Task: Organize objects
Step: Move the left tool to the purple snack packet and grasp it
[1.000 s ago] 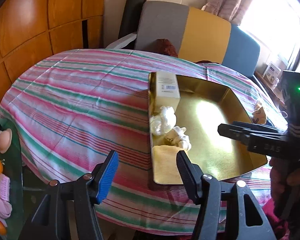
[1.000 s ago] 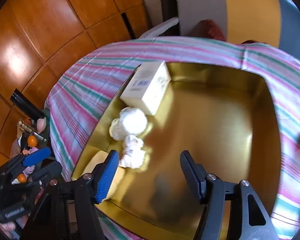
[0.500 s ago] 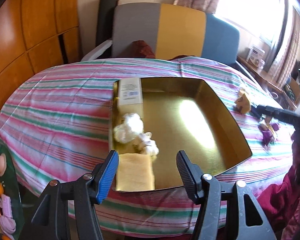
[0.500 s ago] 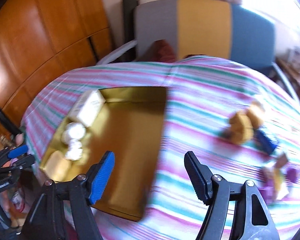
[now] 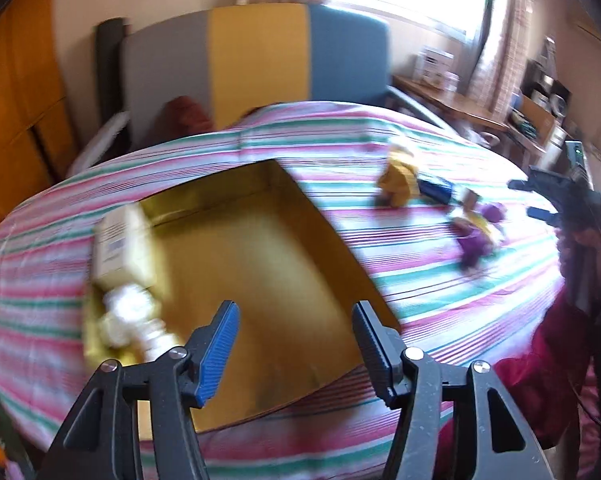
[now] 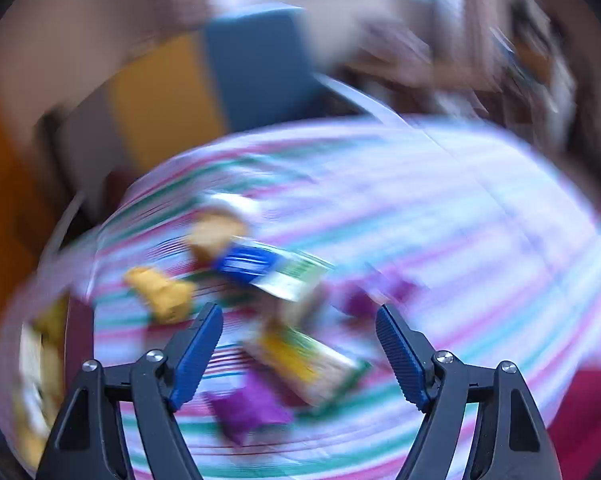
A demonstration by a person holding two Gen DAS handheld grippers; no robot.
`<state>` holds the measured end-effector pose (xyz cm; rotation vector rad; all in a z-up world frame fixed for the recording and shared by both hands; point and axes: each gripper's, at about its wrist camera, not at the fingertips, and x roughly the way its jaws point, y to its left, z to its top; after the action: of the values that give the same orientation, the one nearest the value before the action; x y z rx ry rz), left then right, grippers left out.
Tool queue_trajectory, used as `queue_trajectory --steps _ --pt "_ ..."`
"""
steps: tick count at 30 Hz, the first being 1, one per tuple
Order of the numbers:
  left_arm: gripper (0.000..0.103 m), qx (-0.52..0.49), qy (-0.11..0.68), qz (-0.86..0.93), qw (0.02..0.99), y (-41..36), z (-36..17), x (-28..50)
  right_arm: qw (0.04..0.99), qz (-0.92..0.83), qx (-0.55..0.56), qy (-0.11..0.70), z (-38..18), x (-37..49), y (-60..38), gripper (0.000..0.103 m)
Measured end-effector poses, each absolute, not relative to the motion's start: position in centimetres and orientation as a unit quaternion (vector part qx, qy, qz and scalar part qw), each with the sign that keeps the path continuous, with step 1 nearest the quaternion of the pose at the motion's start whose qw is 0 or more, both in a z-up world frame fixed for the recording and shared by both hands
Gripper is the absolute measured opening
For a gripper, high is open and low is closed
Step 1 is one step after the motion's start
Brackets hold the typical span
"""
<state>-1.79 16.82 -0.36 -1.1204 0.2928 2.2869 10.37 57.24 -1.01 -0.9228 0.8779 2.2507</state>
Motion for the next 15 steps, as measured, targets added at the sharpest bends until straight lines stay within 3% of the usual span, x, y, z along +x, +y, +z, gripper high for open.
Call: queue_trajectory --steps 5,15 --pt "0.054 -0.445 0.117 0.811 0.361 24.1 -1.5 -1.4 0.295 0.802 -0.298 0.427 -2.1 13.2 60.6 0.078" --pt "0.053 -0.458 0.176 0.757 0.431 34.8 -4.1 0.4 0.268 0.8 -0.317 0.434 -2.7 12.4 60.0 0.081"
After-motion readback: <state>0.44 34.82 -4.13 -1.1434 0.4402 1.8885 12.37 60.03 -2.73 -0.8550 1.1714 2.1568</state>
